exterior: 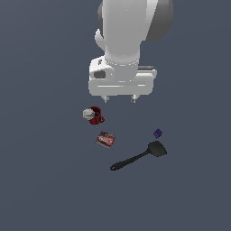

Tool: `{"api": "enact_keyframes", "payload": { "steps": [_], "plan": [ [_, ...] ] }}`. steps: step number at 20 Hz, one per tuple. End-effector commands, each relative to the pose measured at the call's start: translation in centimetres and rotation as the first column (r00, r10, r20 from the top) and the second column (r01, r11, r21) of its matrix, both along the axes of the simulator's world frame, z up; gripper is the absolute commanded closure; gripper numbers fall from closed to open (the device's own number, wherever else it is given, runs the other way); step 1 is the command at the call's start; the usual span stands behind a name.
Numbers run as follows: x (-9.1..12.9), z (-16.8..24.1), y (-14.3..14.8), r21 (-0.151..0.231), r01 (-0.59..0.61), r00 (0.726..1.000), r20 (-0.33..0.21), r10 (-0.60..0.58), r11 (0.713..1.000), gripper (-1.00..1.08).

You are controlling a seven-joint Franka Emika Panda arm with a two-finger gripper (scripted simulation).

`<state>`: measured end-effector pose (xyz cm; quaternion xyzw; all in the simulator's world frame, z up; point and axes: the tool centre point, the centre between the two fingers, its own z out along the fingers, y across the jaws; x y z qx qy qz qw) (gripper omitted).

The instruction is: Pick up a designated object from a clutter of objects.

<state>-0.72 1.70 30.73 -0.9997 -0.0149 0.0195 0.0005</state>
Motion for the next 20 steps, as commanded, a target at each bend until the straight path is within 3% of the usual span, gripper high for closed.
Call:
{"api": "enact_keyframes", "payload": {
  "steps": [1, 20],
  "plan": [
    [0.0, 0.0, 0.0, 0.000, 0.000, 1.000, 0.000, 0.000, 1.000, -0.92],
    [0.5, 0.2, -1.4, -0.017, -0.049, 0.999, 0.007, 0.049, 0.999, -0.92]
  ]
}}
